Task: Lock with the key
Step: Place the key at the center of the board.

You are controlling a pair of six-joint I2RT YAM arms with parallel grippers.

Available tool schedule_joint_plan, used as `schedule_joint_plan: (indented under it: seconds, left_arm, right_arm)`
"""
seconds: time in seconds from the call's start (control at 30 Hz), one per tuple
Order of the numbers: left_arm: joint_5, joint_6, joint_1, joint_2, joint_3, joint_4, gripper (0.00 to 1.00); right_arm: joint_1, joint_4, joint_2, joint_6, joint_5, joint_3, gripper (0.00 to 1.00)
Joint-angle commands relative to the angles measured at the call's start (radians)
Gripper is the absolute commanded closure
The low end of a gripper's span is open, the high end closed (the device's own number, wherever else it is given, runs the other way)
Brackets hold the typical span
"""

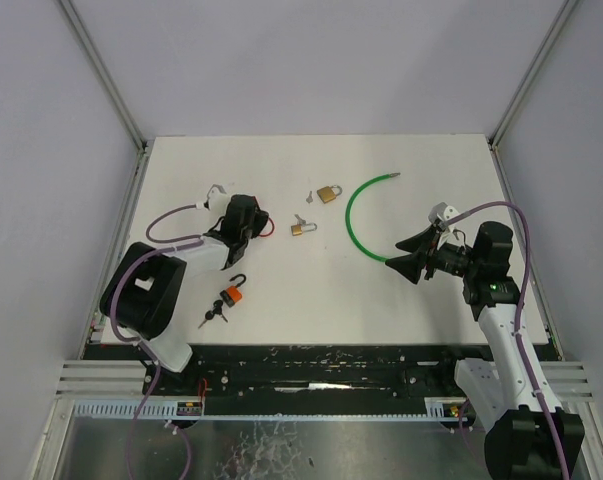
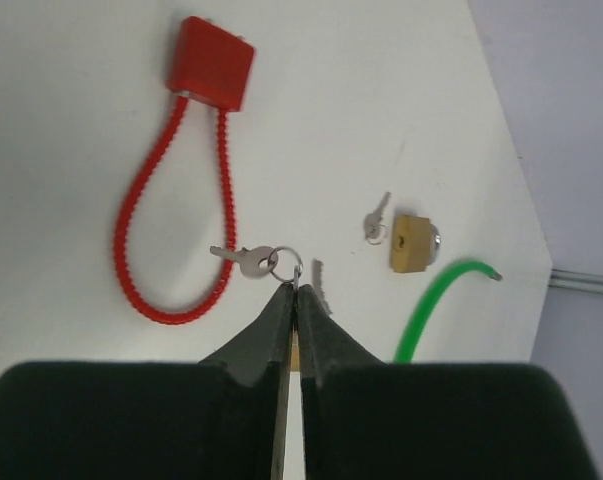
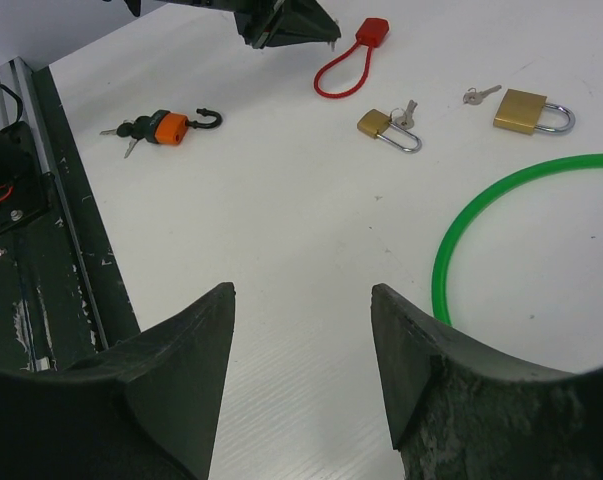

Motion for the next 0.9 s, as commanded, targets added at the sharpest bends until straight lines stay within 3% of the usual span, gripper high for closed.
schedule_joint_plan:
  seconds: [0.0,0.3,0.6,0.87]
  left_arm:
    - [0.001,-0.055,0.033,0.034,0.036,-0.099,1.00]
    - [0.024,-0.105,0.061,0.049,0.043,-0.142,0.90]
    - [0.058,-0.113,0.079,0.057,0.041,-0.140,0.69]
    - [0.114,-0.053,0.088,-0.020,-0.024,-0.066,0.67]
  right_arm:
    - [-0.009,0.031,-0.014,0.001,-0.002,0.014,0.37]
    - [-0.010,0.040,-0.022,0.013,-0.006,0.009,0.37]
    - [-0.014,0.042,-0.027,0.018,-0.011,0.007,0.37]
    - [-0.017,0.043,-0.030,0.011,-0.014,0.004,0.37]
